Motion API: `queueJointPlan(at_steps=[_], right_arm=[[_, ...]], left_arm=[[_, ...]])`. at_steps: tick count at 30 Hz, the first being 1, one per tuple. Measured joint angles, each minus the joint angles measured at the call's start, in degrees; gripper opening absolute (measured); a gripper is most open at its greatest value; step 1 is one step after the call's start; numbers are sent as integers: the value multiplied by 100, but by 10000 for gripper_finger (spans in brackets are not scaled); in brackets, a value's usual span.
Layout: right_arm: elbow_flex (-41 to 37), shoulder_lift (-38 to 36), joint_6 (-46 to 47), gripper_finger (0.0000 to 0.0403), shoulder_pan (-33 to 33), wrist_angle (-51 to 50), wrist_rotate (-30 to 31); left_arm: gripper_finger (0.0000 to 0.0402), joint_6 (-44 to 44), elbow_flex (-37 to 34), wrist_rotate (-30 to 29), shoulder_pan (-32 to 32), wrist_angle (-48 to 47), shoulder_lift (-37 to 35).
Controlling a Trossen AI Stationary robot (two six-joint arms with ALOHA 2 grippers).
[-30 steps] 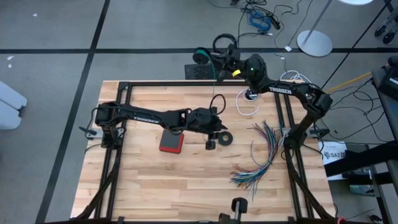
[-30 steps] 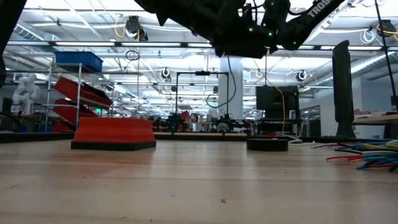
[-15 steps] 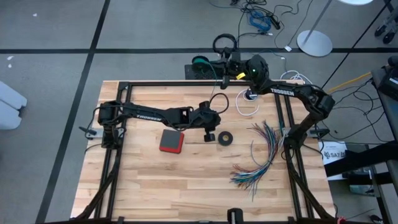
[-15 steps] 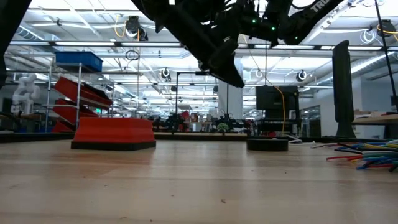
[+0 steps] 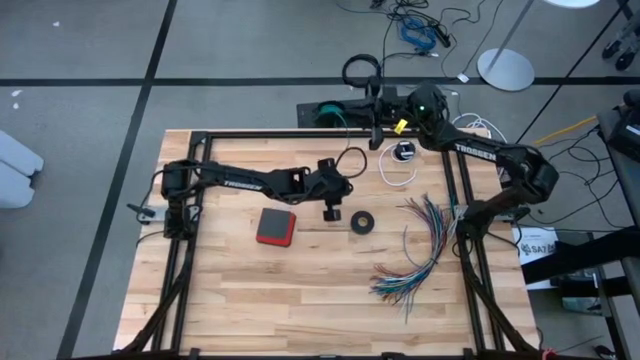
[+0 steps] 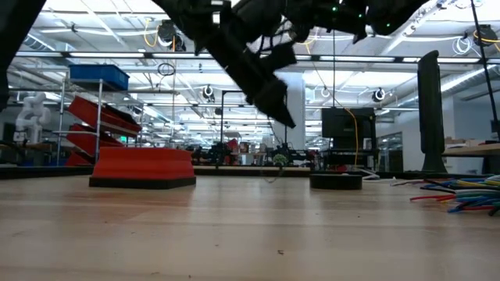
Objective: Coiling cords
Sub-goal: Coil the green wire cable on the spool
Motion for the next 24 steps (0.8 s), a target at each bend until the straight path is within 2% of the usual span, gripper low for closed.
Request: queueJointPlan(at_steps=[8,14,20,24], right_arm=[[1,-477,56,0,6,-371,30],[2,-586,35,0,76,-684,39],[2,-599,36,0,102,-598,39],[2,-599,132,0,176,-359,3]], left_arm=[[111,4,-656,23,577,625,12],[112,38,-679,374,801,1084,11],[112,729,-679,359,837,1572,96],[112,863,-679,347,916,2189,315]])
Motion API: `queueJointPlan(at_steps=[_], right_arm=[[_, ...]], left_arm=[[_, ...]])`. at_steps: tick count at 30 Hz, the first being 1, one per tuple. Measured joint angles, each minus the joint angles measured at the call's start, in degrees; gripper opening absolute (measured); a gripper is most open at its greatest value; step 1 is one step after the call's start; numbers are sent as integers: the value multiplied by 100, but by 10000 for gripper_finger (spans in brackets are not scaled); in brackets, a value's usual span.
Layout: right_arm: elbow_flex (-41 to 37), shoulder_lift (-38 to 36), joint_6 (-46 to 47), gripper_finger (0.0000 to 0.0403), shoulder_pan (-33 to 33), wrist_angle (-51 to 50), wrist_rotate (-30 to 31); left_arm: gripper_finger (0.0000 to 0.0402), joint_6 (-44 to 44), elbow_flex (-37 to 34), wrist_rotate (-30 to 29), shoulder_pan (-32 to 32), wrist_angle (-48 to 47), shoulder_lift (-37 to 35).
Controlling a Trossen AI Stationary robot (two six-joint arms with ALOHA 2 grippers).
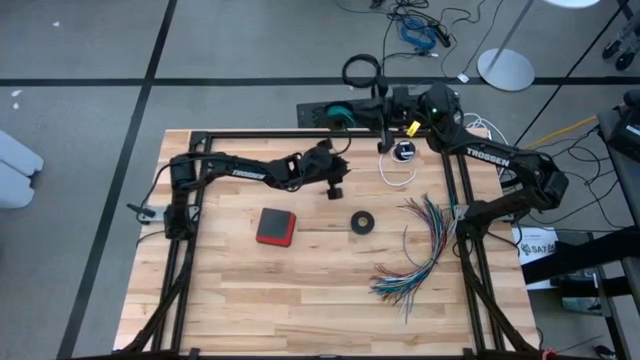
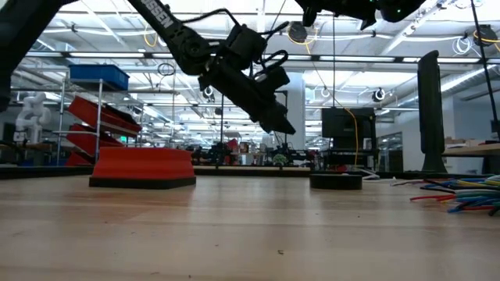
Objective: Coiling cords
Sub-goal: Coil the green wire cable on the spool
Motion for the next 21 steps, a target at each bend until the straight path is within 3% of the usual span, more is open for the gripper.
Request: queueJointPlan(at_steps=[4,11,21], right_arm=[[0,0,57,0,100,95,-18],[0,0,130,0,230,-81,0],[0,46,552,0,592,-55,-204]], left_arm=[[112,-238,10,-1,79,559,214],[112,-883,305,74,305,309,308],[112,-501,433,-196,393,233,316]])
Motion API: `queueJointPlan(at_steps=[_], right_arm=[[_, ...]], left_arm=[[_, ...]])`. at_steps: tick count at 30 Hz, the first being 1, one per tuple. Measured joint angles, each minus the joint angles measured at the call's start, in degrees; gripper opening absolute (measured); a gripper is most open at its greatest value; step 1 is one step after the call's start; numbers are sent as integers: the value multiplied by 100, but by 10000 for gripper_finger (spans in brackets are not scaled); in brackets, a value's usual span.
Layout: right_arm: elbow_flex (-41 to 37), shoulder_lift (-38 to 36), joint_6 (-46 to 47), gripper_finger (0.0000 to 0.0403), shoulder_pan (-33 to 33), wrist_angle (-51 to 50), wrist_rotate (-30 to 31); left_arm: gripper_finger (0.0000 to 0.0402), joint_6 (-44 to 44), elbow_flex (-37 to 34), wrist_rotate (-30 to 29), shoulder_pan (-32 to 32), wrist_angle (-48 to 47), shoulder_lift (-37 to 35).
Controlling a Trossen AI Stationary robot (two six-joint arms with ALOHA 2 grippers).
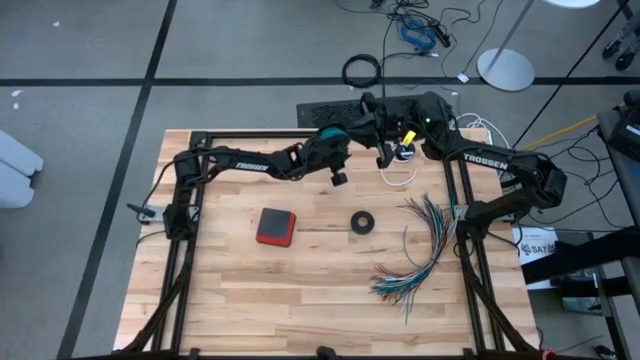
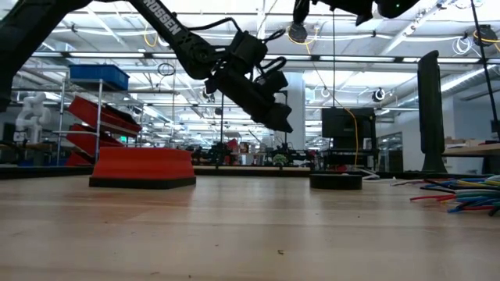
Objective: Coiling cords
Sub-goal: Coil the green wire cable on the spool
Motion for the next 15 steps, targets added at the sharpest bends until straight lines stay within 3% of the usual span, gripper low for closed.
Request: queueJointPlan(at_steps=[10,15], right_arm=[[0,2,-56,0,270,-93,-56],[0,-35,-481,0,159,-593,12]], left_arm=[[112,79,0,3,450,-740,0],[112,389,0,171,564,-1168,0]])
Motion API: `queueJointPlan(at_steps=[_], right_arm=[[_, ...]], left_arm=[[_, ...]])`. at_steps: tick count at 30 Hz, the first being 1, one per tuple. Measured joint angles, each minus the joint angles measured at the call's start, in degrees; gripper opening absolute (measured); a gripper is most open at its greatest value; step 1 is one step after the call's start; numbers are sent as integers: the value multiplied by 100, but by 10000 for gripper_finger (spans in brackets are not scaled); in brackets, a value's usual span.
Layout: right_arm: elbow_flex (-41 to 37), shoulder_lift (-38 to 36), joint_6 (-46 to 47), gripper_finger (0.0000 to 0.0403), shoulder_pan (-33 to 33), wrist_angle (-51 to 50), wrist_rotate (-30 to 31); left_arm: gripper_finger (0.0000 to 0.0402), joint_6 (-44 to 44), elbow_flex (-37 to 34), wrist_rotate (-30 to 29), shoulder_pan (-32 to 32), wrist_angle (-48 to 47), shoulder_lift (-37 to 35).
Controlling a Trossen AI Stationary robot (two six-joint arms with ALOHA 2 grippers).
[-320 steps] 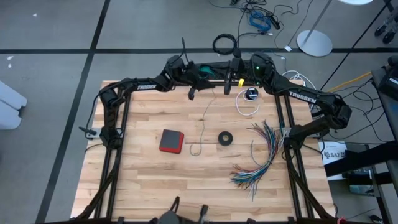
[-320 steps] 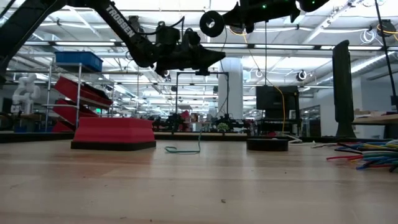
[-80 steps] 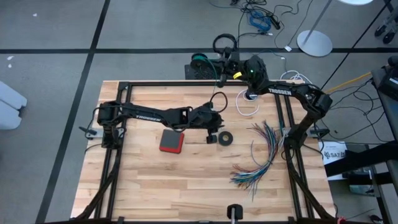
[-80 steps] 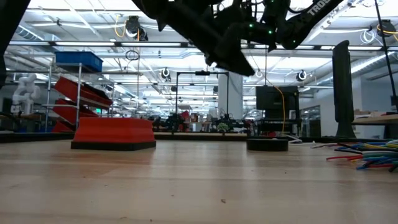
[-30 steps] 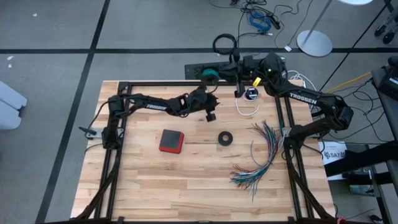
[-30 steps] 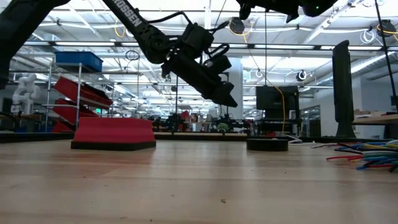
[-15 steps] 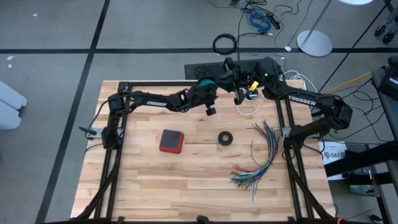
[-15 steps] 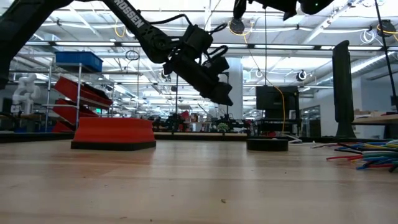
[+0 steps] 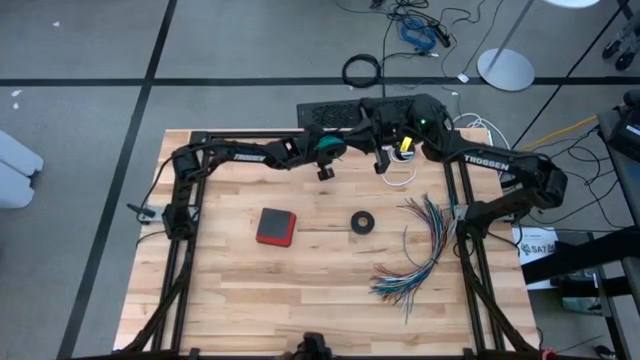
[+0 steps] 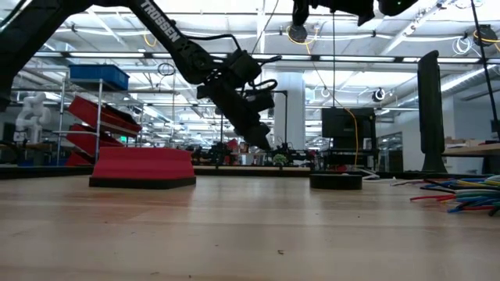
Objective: Coiling cords
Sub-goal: Coil the green wire cable on the spool
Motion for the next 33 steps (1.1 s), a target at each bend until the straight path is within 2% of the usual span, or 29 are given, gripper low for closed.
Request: queueJointPlan(at_steps=[12,15,19,22,28,33], right_arm=[[0,-196,-613,0,-553,-841,229],[0,-244,-727,0,-689,-1004,251],[0,-316,-864,0,-851,-1092,396],[0,-378,-868,0,-964,-1095,396],[0,-524,-889,0,-1050,-1244,372],[-2,-654,-970,0,-1050,-1542,366]], left_arm=[[112,742,-15,87,422,-1168,0],[112,757,-80,298,624,-1489,0],[112,701,-346,1006,918,-1410,0],[112,558,-551,1304,1107,-1170,0],[112,445,-735,1627,1441,-800,0],[112,416,-737,1627,1819,-793,0]])
